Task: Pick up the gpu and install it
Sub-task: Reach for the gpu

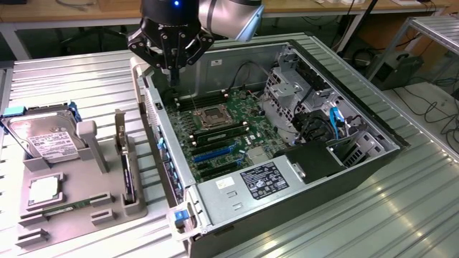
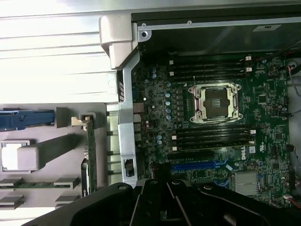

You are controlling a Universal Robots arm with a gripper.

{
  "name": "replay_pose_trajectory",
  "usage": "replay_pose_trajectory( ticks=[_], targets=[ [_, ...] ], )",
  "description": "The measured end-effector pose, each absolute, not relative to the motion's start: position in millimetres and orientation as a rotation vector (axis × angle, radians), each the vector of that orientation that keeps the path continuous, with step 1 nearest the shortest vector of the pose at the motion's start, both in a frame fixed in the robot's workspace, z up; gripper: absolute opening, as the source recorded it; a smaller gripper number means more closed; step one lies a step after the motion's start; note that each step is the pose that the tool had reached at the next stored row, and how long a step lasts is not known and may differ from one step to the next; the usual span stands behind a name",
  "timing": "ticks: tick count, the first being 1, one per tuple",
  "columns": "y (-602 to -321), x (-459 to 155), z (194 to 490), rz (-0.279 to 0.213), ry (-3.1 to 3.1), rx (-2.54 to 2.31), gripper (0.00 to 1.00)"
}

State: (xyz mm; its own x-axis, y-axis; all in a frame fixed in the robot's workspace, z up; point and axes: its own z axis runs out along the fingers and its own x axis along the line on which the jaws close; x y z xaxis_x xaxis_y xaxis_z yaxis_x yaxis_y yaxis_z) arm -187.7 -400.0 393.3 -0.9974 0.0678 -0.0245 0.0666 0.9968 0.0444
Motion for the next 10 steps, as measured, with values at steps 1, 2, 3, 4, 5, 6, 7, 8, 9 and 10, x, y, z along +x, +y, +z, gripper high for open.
replay_pose_trajectory(
  ticks=[1,2,3,4,5,6,7,8,9,10],
  targets=[
    [-400.0,-188.0,393.3,0.068,3.113,0.105,0.11],
    [-400.0,-188.4,393.3,0.068,3.113,0.105,0.11],
    [-400.0,-188.9,393.3,0.068,3.113,0.105,0.11],
    [-400.0,-189.3,393.3,0.068,3.113,0.105,0.11],
    [-400.0,-189.7,393.3,0.068,3.113,0.105,0.11],
    [-400.0,-190.7,393.3,0.068,3.113,0.105,0.11],
    [-400.0,-191.0,393.3,0.068,3.113,0.105,0.11],
    [-400.0,-191.4,393.3,0.068,3.113,0.105,0.11],
    [-400.0,-191.7,393.3,0.068,3.113,0.105,0.11],
    [-400.0,-192.1,393.3,0.068,3.113,0.105,0.11]
  ],
)
